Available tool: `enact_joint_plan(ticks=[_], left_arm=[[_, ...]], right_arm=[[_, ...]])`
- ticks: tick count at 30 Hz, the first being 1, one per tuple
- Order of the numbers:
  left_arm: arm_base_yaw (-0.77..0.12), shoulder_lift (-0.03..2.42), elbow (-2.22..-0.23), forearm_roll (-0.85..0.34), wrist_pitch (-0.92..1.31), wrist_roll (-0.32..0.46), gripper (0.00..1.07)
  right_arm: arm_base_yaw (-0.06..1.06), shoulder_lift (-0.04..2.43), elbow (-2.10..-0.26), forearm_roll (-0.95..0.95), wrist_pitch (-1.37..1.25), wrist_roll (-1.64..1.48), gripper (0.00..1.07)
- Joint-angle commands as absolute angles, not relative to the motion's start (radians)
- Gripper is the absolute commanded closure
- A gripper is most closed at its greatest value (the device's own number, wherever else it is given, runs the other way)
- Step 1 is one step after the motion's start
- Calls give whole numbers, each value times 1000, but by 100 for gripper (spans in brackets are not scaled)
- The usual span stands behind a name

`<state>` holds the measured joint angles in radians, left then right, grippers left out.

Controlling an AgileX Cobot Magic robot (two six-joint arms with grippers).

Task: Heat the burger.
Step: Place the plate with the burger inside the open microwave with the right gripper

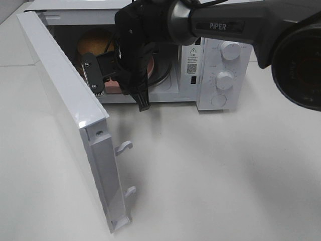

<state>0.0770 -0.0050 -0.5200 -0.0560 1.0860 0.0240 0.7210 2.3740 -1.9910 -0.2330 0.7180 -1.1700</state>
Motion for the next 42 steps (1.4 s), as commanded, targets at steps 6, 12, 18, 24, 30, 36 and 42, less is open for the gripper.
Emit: enact_joint_plan(ticks=[6, 12, 18, 24, 30, 36, 42], left_arm=[[72, -21, -516, -62, 1071, 22, 6], [72, -21, -516, -62, 1071, 22, 6], [72, -21, -516, -62, 1071, 22, 6], [72, -21, -516, -62, 1071, 22, 6], [72, -21, -516, -62, 1071, 22, 6], [72, -21, -516, -62, 1071, 22, 6], [72, -21, -516, -62, 1071, 22, 6]], right_arm=[[709, 2360, -2012, -222, 658, -1159, 106], [698, 2360, -2012, -214, 644, -1159, 106], [696, 2360, -2012, -204, 638, -1159, 107], [684, 2360, -2012, -212, 635, -1159, 106], [673, 2368, -2012, -213, 623, -1159, 107], [661, 2381, -2012, -214, 616, -1160, 107], [661, 2395, -2012, -209, 610, -1167, 106]])
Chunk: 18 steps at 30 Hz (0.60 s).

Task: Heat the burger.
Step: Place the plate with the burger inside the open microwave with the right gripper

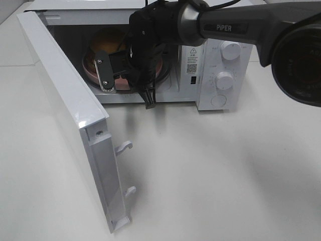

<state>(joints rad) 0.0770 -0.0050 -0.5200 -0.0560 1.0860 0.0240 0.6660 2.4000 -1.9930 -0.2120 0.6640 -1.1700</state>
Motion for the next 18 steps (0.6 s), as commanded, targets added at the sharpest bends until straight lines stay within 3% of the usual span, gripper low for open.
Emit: enact_joint_plan(ticks=[1, 12, 18], left_arm=[[72, -21, -516, -62, 1071, 22, 6], [72, -21, -516, -62, 1071, 22, 6], [72, -21, -516, -62, 1071, 22, 6]], right_arm=[[661, 2395, -2012, -204, 611, -1167, 106], [661, 2395, -2012, -199, 625, -1144, 103], [661, 2395, -2012, -188, 624, -1140, 92]])
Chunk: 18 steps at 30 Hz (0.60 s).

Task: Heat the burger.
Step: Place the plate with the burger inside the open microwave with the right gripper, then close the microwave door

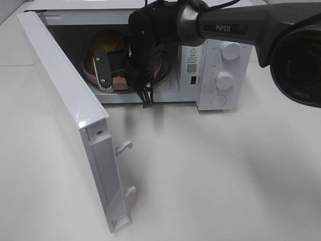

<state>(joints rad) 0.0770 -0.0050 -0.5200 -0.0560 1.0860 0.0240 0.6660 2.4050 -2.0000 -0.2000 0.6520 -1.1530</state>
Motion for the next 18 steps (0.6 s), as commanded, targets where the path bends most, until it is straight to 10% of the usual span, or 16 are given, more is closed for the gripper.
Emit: enact_joint_plan(ticks=[1, 18], left_arm=[[72, -21, -516, -62, 1071, 22, 6], [72, -21, -516, -62, 1071, 22, 6]], right_arm=[[661, 2395, -2012, -185, 624, -1140, 90], [661, 2380, -2012, -119, 666, -1039, 36]])
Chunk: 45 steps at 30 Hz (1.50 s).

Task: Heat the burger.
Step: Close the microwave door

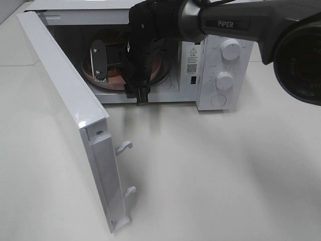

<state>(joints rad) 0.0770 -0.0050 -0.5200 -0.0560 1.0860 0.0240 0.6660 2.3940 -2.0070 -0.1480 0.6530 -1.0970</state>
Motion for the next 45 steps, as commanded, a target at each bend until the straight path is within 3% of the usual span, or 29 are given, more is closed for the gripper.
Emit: enact_joint_plan(ticks=[1, 5, 28, 45], left_arm=[[72, -21, -516, -62, 1071, 22, 6], [72, -21, -516, -62, 1071, 22, 6], [72, -21, -516, -62, 1071, 23, 6], [72, -21, -516, -62, 1071, 22, 6]], right_arm=[[661, 2380, -2012, -118, 668, -1005, 32], [661, 2374, -2012, -119, 673, -979, 28], [663, 2313, -2002, -88, 802, -995, 30], [662, 2094, -1648, -94, 755, -986, 31]])
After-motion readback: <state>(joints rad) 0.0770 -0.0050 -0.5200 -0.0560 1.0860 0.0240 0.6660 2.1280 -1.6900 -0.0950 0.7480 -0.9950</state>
